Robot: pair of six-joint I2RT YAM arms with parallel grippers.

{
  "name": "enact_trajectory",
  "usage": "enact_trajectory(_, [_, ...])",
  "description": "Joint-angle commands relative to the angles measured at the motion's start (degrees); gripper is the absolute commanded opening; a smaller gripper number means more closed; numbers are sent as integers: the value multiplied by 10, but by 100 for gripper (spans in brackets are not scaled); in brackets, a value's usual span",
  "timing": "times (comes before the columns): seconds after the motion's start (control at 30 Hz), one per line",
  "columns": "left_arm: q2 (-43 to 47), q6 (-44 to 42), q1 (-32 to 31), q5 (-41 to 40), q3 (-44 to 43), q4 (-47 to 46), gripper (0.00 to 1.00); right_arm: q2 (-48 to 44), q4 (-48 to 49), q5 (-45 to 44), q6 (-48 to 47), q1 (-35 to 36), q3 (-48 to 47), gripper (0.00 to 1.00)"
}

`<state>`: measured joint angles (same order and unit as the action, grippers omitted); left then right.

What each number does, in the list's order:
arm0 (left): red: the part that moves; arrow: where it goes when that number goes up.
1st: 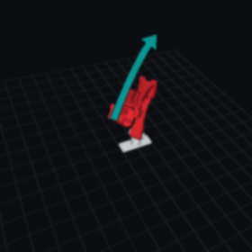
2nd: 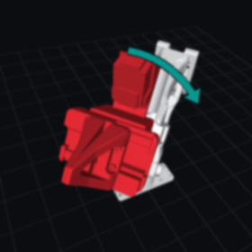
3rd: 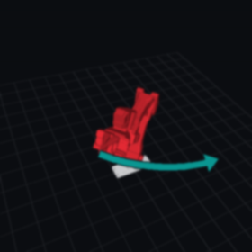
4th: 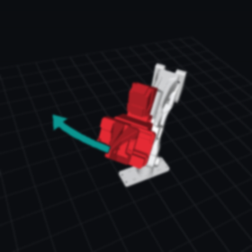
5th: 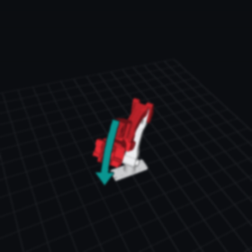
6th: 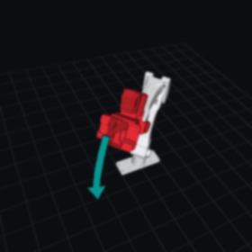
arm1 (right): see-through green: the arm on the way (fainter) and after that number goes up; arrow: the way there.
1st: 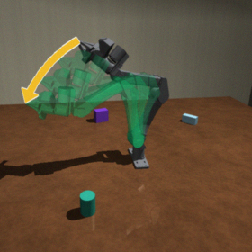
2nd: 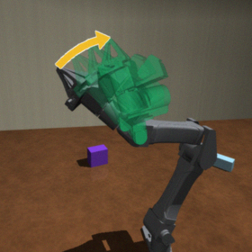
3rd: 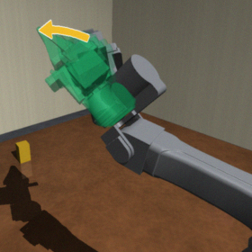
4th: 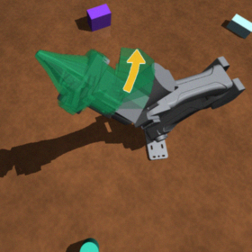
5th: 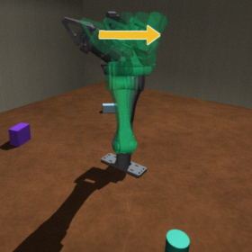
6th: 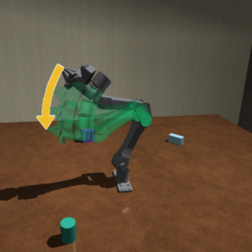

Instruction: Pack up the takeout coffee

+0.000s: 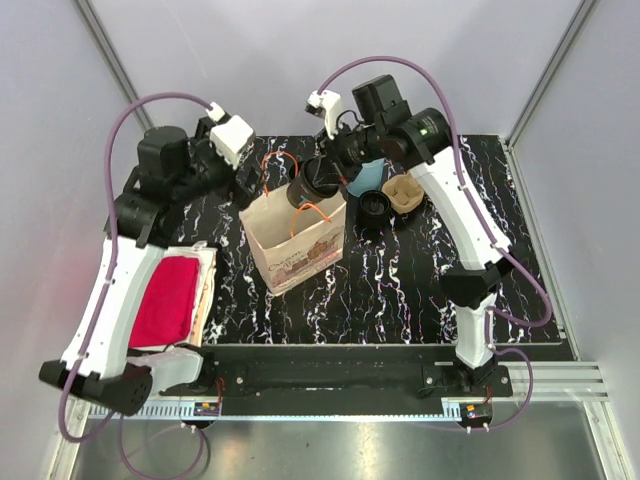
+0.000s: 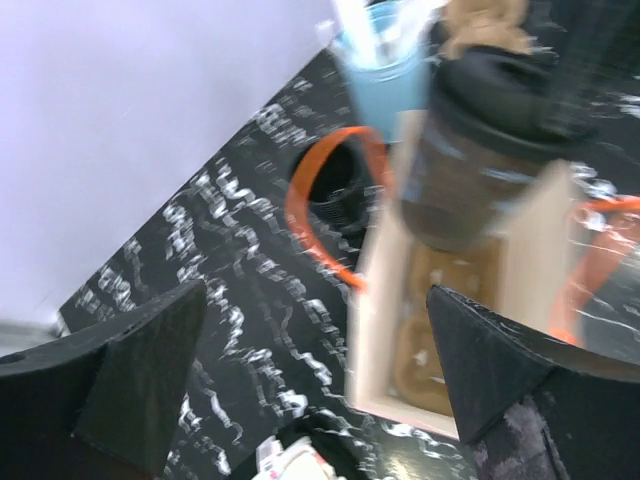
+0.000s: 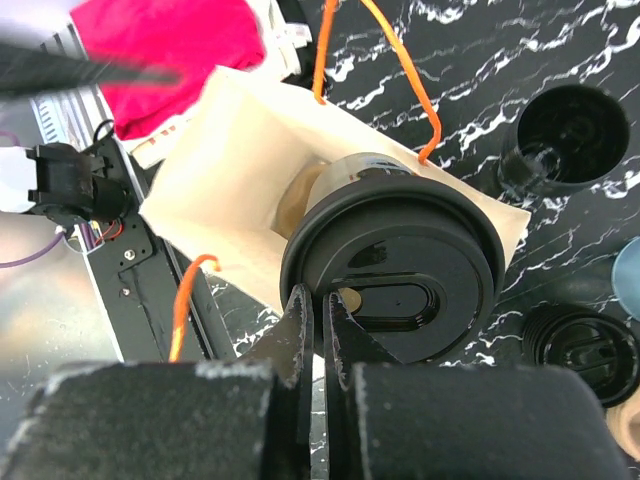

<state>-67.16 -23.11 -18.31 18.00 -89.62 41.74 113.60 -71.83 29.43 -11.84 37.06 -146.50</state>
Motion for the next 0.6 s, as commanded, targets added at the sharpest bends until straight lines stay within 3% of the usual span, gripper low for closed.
enact_trajectory(0.0, [-59,-4,51,77,-22,-50,99,9,15,-10,16,13,-2,0])
enact_trajectory(0.2, [-95,-16,60,189,-34,-49,99,26,13,-31,18,21,18,0])
enact_trajectory(0.37, [-99,-18,60,233,-29,-49,99,35,6,-34,25,21,38,0])
enact_trajectory(0.57, [-118,-21,59,232,-20,-53,86,41,5,-39,33,26,49,0])
